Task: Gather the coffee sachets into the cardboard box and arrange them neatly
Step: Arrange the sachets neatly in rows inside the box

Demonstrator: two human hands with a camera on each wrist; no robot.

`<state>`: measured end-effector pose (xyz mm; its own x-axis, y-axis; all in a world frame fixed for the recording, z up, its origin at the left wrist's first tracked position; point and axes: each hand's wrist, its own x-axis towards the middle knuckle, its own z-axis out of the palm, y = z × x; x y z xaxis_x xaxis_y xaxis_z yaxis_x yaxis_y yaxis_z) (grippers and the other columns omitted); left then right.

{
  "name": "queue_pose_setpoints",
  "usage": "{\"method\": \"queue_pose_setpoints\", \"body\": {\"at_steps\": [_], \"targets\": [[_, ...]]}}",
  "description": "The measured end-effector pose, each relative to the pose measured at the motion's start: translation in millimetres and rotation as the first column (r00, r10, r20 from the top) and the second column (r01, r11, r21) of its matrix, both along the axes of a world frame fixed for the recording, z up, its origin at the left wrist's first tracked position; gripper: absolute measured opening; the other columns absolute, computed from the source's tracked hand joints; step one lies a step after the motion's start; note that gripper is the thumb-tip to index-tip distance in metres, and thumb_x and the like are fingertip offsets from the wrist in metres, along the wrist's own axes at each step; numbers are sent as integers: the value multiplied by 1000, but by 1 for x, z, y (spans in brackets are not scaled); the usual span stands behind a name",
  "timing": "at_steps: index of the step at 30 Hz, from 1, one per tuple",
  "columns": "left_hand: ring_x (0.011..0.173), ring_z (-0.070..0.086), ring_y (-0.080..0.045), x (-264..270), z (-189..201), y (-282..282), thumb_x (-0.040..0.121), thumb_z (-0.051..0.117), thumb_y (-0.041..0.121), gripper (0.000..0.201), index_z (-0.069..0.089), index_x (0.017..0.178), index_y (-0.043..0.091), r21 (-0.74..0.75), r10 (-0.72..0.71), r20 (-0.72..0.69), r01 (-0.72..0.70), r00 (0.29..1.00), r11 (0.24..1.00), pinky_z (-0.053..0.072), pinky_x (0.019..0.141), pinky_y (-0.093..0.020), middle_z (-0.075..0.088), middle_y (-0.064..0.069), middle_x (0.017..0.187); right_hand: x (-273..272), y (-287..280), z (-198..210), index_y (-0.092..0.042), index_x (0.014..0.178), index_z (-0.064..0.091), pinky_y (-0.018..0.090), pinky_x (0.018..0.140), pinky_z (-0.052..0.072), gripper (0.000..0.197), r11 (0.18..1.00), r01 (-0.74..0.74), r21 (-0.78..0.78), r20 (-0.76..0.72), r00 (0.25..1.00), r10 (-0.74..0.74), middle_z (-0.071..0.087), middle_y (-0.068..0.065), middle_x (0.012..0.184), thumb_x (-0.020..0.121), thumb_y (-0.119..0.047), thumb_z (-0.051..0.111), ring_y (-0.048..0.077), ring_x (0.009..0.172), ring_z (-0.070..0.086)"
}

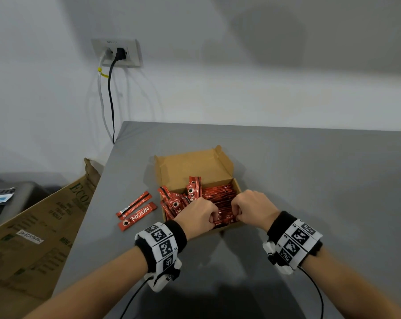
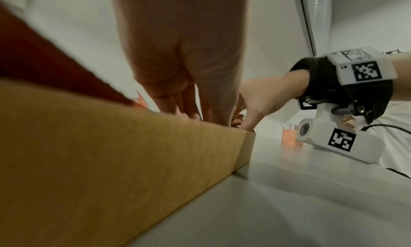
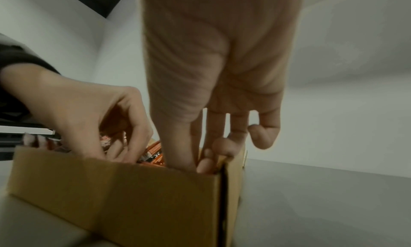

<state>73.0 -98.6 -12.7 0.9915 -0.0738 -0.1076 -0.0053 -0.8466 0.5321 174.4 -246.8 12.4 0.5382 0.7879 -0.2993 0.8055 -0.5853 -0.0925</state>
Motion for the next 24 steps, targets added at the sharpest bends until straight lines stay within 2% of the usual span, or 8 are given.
{"method": "queue_pose_setpoints", "body": {"at_steps": [3,6,8,10,12,14,17,24], "targets": [[80,63,-14,-1,1,-1,82,63,12,11,69,90,8,9,-6,13,6,1000,1000,52,74,-28,68,-4,89,2,-1,3,-20,92,68,25,73,42,13,999,-5,33,-54,999,7,67,-2,99,81,-17,62,18,95,60],[77,57,-8,-7,16,8,85,64,26,15,67,95,15,-9,62,90,-61,994,998,50,71,-21,61,4,88,7,-5,3,-20,91,68,26,76,48,12,994,28,110,-100,995,-17,67,-5,95,80,-22,66,13,90,61],[73,54,-2,-16,30,32,88,60,21,10,66,94,17,-47,273,191,-269,943,962,45,64,-14,58,9,83,8,-11,0,-19,91,68,27,77,49,12,983,48,179,-103,994,-29,64,-5,94,80,-24,67,11,88,61],[73,53,-3,-30,35,69,86,59,19,8,63,93,19,-27,501,278,-514,820,857,37,59,-11,57,9,84,5,-17,-4,-19,92,68,25,76,47,12,969,72,238,-105,993,-48,59,-8,90,81,-25,66,9,86,59],[91,57,-14,-45,25,103,83,62,26,26,58,108,18,109,589,197,-615,784,781,46,71,-22,57,1,103,2,-22,-9,-20,92,67,22,75,45,11,956,92,278,-103,993,-66,53,-11,86,83,-25,65,8,85,58],[109,52,-24,-55,7,122,80,65,36,51,47,124,18,269,585,-39,-555,810,787,48,89,-38,49,-6,123,1,-22,-12,-19,94,67,22,76,46,11,949,100,299,-105,992,-71,51,-11,86,84,-23,64,8,84,57],[114,47,-31,-58,-15,125,76,68,40,69,37,134,17,340,526,-194,-446,828,828,44,96,-42,44,-11,127,4,-19,-15,-16,94,66,23,72,43,12,935,136,326,-127,987,-99,47,-9,81,82,-17,66,8,72,50],[109,51,-35,-37,-17,126,84,61,22,44,43,120,3,320,511,-174,-442,842,838,43,94,-40,54,-17,118,7,-18,-20,-11,87,61,22,67,38,11,917,176,357,-187,976,-115,37,-15,68,79,-8,66,-2,61,40]]}}
